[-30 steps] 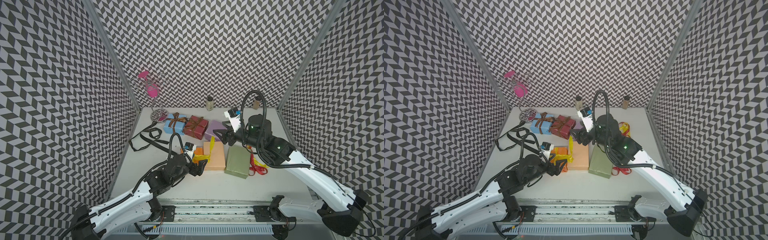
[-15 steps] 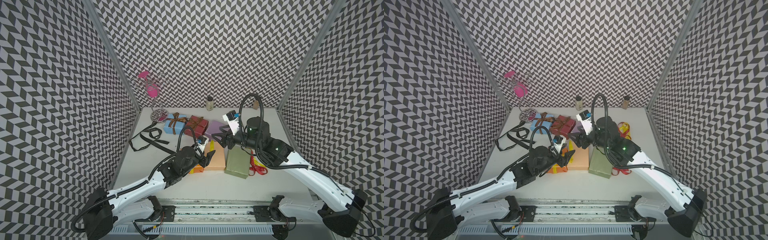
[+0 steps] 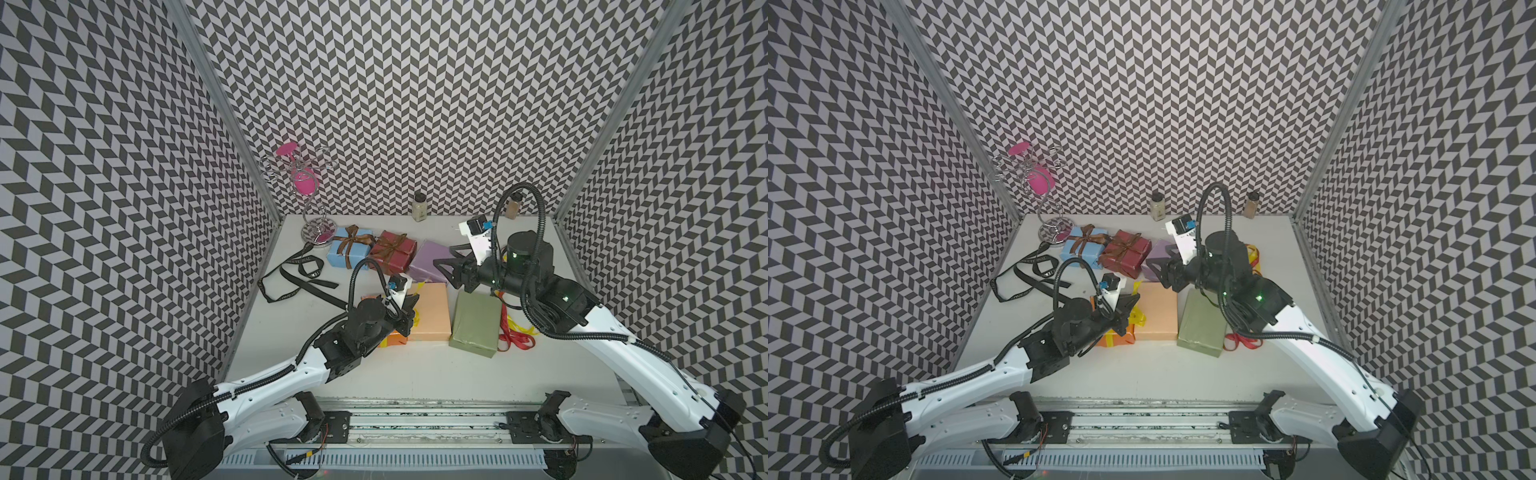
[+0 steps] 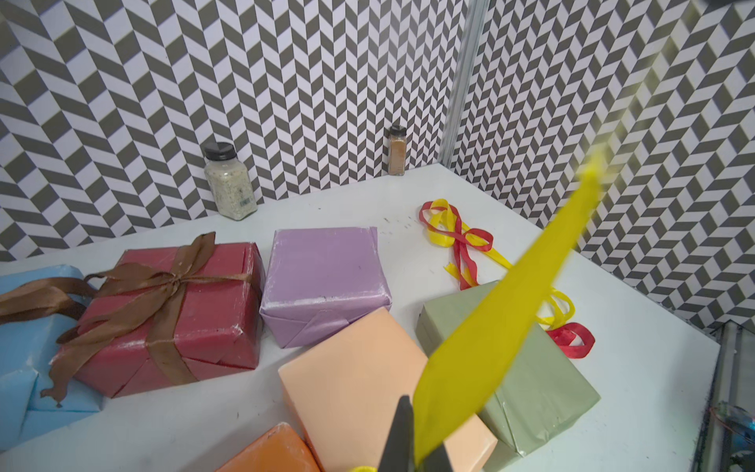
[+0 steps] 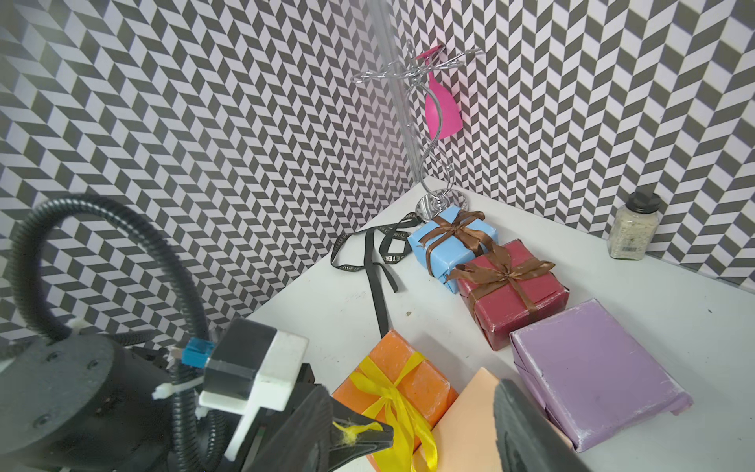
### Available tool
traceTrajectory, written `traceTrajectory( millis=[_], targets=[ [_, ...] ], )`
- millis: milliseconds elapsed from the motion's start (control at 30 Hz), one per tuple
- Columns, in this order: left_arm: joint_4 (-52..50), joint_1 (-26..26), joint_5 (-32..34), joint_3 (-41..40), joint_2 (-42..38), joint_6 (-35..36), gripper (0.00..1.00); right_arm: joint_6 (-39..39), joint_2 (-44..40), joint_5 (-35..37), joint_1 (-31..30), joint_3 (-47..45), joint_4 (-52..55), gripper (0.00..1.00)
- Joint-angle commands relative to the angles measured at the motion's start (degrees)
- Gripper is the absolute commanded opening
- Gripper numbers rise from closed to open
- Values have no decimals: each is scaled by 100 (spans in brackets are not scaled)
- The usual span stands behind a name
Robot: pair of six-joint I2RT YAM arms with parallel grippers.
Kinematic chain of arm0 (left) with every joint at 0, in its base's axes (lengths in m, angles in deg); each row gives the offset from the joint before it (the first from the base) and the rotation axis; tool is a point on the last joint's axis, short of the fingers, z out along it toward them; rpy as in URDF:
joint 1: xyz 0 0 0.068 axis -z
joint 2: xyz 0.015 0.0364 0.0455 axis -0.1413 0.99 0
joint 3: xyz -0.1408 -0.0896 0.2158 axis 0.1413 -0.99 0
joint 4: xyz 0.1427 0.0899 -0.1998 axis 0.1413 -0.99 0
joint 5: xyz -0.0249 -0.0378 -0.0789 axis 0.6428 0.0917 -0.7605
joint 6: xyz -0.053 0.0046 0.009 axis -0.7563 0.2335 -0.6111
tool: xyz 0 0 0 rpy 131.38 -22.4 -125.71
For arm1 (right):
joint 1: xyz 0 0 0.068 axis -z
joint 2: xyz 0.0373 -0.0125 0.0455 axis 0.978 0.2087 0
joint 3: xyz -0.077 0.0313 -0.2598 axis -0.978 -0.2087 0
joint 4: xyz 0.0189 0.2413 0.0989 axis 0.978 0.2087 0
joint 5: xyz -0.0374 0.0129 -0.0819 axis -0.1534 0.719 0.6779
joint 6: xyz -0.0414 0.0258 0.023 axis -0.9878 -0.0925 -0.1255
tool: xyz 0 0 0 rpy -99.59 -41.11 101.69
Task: Untie the ribbon bows on the gift boxes
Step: Untie the ribbon from the gift box.
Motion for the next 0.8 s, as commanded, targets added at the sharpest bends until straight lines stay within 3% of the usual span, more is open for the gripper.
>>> traceTrajectory(
  millis=[0, 200, 500, 533, 633, 700, 767],
  targets=[
    [168, -124, 83, -65, 234, -190, 0, -106, -95, 205, 117, 355, -112, 63],
    [256, -280, -69, 199, 1031, -190, 0, -171, -162, 418, 165, 460, 0, 63],
    [-519, -589, -484, 1891, 2691, -207, 0, -170, -564, 616, 165, 233, 79, 63],
    [-643, -604, -553, 2102, 2802, -182, 10, -187, -593, 619, 166, 200, 85, 63],
    [-733, -602, -602, 2373, 2851, -174, 66, -201, -597, 629, 165, 69, 93, 63],
    [-808, -627, -517, 2418, 2739, -186, 79, -208, -577, 622, 166, -32, 74, 63],
    [-1036, -717, -418, 2455, 2553, -225, 81, -201, -568, 543, 165, -137, 30, 63]
  ],
)
